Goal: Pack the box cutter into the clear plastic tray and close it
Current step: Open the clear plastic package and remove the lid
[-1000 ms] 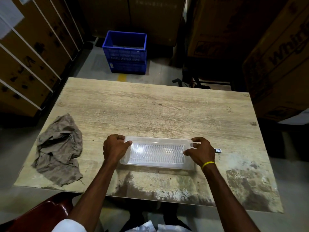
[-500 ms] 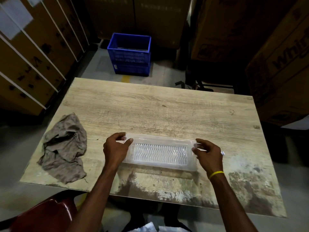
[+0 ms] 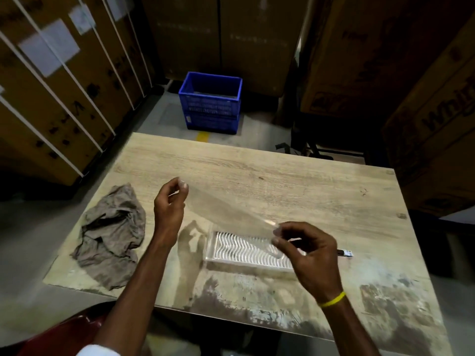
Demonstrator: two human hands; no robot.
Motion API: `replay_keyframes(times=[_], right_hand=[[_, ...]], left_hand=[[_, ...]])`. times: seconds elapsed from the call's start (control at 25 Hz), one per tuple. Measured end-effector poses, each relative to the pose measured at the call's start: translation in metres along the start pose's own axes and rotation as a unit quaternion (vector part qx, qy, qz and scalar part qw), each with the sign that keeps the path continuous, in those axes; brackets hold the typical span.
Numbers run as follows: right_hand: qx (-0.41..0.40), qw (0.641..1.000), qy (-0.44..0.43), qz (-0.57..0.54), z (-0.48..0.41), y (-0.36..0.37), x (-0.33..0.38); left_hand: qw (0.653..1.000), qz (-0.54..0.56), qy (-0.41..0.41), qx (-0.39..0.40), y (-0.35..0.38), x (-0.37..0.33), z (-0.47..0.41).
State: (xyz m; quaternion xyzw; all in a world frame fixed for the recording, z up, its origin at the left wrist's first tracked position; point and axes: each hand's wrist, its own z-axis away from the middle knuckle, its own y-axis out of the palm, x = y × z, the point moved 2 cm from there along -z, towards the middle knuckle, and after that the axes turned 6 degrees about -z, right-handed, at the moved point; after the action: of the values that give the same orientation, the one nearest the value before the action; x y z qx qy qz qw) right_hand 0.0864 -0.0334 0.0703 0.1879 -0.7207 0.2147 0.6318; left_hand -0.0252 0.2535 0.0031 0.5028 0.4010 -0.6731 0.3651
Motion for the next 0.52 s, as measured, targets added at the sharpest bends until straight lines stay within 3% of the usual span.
replay_keyframes(times=[0.24, 0.52], right_hand=[[0.178, 0.971, -0.124, 0.101, 0.04, 0.088, -0.026], [0.291, 0.881, -0.242, 0.285, 0.08, 0.181, -0.072]], left_hand=[[0.98, 0.146, -0.127, 0.041, -0.022, 0.01, -0.03], [0.984, 0.083, -0.144, 0.06, -0.055, 0.047, -0.042]])
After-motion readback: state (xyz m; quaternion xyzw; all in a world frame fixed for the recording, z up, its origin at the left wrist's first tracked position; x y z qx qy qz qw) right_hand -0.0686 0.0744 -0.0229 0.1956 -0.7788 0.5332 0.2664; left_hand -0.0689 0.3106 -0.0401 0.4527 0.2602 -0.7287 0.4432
